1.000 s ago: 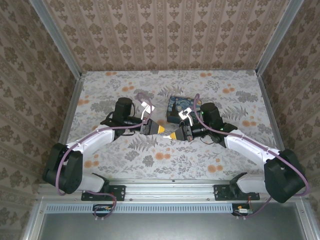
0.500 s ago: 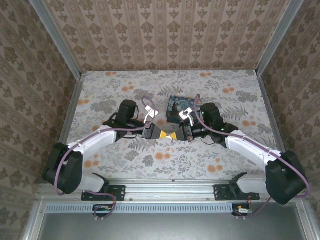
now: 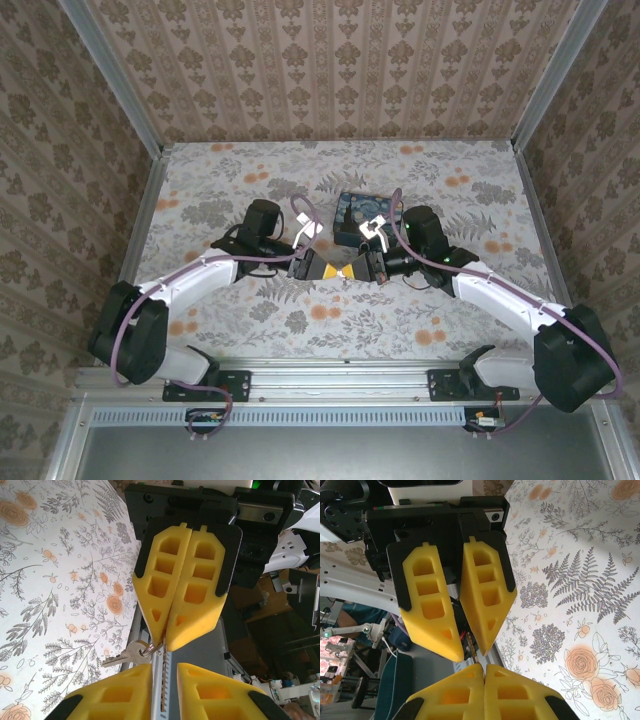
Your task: Unlock the padlock with the key
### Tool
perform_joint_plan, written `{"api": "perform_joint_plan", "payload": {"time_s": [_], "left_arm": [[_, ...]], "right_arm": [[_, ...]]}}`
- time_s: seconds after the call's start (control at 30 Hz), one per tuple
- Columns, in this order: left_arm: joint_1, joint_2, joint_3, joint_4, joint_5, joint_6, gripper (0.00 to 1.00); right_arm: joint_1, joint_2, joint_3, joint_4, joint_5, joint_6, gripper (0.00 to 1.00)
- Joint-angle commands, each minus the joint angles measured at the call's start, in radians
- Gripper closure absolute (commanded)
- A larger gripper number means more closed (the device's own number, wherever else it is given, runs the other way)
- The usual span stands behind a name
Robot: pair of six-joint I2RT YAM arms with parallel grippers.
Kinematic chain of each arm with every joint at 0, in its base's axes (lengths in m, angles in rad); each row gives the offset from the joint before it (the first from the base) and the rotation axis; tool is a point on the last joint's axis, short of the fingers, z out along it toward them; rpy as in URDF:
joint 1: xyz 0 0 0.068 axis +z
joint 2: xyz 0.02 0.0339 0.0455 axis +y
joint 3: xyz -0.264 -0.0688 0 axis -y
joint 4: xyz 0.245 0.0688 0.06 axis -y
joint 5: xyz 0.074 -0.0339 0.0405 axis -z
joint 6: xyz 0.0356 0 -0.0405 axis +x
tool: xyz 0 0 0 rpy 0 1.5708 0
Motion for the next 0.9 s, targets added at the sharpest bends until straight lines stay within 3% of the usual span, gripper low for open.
{"api": "perform_joint_plan", "payload": {"time_s": [0.0,0.13,0.23,0.37,0.47,0.63,0.73,0.87], "left_arm": [[-0.006,0.006,0.028,-0.003,0.027,0.020,0.82],[-0.006,0.004,0.026,-0.002,0.033,0.018,1.00],[-0.004,0.006,0.020,0.026,0.022,-0.032,1.00],[0.029,0.014,-0.050,0.271,0.028,-0.299,1.00],[0.060,0.008,-0.086,0.386,0.030,-0.457,1.00],[0.066,-0.017,-0.068,0.375,0.018,-0.556,1.00],[0.078,-0.041,-0.050,0.267,-0.008,-0.539,1.00],[0.090,-0.066,-0.045,0.163,-0.047,-0.541,1.00]], "right_arm": [[-0.003,-0.015,0.030,-0.007,0.001,-0.016,1.00],[-0.002,-0.016,0.034,-0.012,0.000,-0.018,1.00],[-0.004,-0.015,0.045,-0.043,0.007,-0.043,1.00],[-0.009,-0.033,0.095,-0.211,0.110,-0.212,0.62],[-0.016,-0.066,0.129,-0.279,0.252,-0.350,0.50],[0.027,-0.121,0.008,-0.014,0.328,-0.577,0.45],[0.052,-0.142,-0.071,0.164,0.435,-0.649,0.46],[0.114,-0.141,-0.075,0.208,0.580,-0.728,0.47]]}}
